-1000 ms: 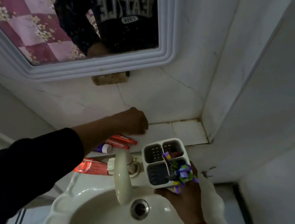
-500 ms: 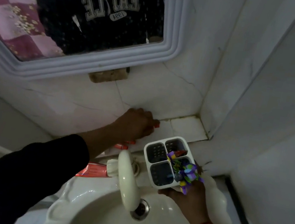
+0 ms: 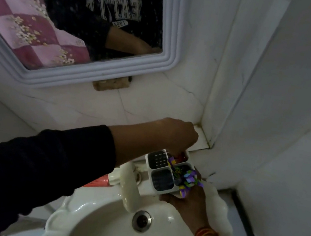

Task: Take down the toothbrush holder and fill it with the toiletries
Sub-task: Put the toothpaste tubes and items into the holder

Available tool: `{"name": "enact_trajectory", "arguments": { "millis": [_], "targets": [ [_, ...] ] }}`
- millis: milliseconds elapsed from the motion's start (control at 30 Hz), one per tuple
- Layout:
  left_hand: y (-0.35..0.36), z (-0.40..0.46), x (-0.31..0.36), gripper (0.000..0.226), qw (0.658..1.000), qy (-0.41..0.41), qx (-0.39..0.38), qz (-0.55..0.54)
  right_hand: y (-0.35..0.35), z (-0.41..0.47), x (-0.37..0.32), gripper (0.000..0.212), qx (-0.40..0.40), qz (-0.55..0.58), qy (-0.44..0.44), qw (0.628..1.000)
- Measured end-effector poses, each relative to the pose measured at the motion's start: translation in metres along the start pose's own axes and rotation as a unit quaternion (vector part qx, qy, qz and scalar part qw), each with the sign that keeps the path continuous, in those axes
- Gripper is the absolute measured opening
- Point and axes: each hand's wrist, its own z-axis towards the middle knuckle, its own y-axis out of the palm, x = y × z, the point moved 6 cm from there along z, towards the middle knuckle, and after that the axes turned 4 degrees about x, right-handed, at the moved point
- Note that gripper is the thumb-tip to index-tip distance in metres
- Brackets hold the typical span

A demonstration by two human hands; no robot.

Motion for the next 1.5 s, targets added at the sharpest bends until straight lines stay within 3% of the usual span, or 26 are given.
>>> {"name": "enact_trajectory", "arguments": {
  "millis": [133,300,367,500,600,767,967,1100,1200,1333,1500],
  "targets": [
    [0.000,-0.006,-0.009,0.032,0.991,-0.004,0.003,-0.135,-0.002,0.000,0.001,0.088,-0.001,0.013,-0.015,1.000],
    [0.013,-0.037,-0.063,0.030,0.919,-0.076,0.044,-0.384,-0.001,0.000,0.001,0.081,-0.006,0.025,-0.031,0.999],
    [0.035,-0.045,-0.085,0.026,0.926,-0.109,0.051,-0.358,-0.002,0.000,0.006,0.083,0.003,0.011,-0.032,0.999],
    [0.090,-0.061,-0.112,0.037,0.973,-0.145,-0.011,-0.180,-0.004,0.001,0.020,0.091,0.017,-0.008,-0.002,1.000],
    [0.125,-0.069,-0.123,0.052,0.972,-0.175,-0.037,-0.150,-0.004,0.001,0.024,0.092,0.016,-0.012,0.018,1.000],
    [0.154,-0.056,-0.131,0.051,0.976,-0.169,-0.048,-0.127,-0.002,-0.002,0.015,0.084,0.035,-0.040,0.001,0.999],
    [0.165,-0.046,-0.134,0.034,0.989,-0.122,-0.025,-0.074,-0.003,-0.002,0.018,0.085,0.034,-0.045,0.022,0.998],
    [0.141,-0.048,-0.125,0.037,0.985,-0.097,0.091,-0.110,-0.003,-0.001,0.017,0.086,0.028,-0.036,0.027,0.999],
    [0.093,-0.056,-0.111,0.043,0.985,-0.068,0.128,-0.097,-0.003,-0.003,0.012,0.084,0.024,-0.021,0.021,0.999],
    [0.021,-0.073,-0.079,0.039,0.990,-0.070,0.111,-0.053,-0.002,-0.003,0.015,0.083,0.015,0.029,0.039,0.999],
    [-0.009,-0.082,-0.028,0.022,0.996,-0.086,0.013,-0.035,-0.001,0.000,0.024,0.096,-0.003,0.053,0.050,0.997]
  ]
}}
